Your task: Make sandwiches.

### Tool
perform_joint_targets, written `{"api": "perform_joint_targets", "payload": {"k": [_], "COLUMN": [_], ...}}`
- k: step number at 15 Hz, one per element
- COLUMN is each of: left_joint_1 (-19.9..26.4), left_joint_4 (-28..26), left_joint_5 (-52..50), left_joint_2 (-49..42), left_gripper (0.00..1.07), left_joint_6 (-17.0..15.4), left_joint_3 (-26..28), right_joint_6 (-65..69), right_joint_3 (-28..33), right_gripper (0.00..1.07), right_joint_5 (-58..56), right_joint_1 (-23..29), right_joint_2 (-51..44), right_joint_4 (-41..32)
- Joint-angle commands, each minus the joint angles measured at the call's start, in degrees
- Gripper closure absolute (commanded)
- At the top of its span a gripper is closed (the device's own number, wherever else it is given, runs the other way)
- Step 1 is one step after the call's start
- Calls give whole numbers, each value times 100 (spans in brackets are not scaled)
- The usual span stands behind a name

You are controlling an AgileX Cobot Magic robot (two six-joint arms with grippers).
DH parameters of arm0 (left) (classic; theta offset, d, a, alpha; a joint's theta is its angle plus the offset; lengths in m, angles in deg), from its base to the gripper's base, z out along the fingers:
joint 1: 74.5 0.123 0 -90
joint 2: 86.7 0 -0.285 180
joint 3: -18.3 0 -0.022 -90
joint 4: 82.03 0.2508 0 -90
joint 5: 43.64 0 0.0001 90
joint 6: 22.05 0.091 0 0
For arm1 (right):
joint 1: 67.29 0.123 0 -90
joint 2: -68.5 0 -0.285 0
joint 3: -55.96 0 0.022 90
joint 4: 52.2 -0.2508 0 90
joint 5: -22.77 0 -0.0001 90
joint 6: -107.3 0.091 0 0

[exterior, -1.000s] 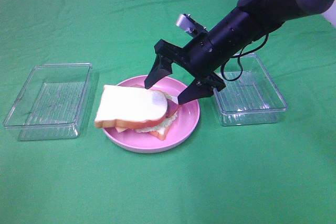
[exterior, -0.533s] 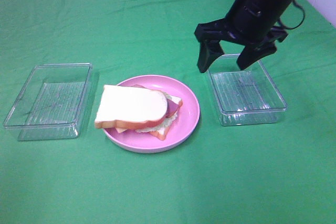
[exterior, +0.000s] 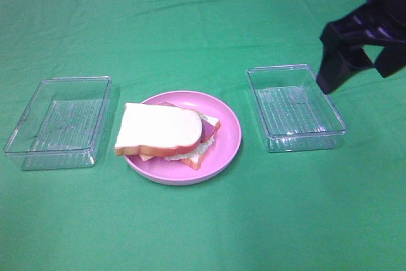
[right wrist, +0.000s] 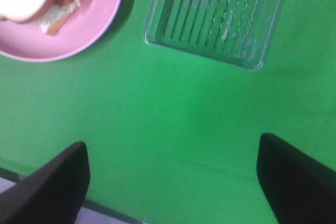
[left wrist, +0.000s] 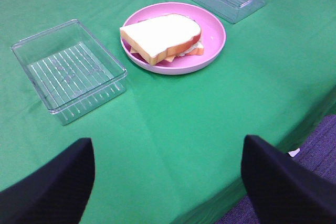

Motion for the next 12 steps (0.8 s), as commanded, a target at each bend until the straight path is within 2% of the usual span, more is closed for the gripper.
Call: {"api": "perform_joint_targets", "payload": {"k": [1, 3, 4, 8, 12], "left_joint_1": [-11, -11, -11, -11, -11], "left_joint_4": [-17, -40, -52, -52, -57], "left_joint_5": [-52, -52, -52, -52, -52], "left_joint_2": [-120, -120, -120, -120, -120], "left_gripper": [33, 33, 33, 33, 33], "left_joint_6": [11, 97, 138, 143, 149], "left_joint_3": [-11, -11, -11, -11, -11], "right_joint_6": [34, 34, -11, -350, -539], "right_joint_3": [911, 1707, 2435, 3358, 3604], "right_gripper": [26, 26, 26, 26, 27], "right_joint_5": [-74, -92, -178, -183, -80], "right_joint_1": [-11, -11, -11, -6, 11], "right_joint_2": [-997, -1960, -2962, -4738, -6240], "right_joint_4": [160, 195, 201, 195, 86]}}
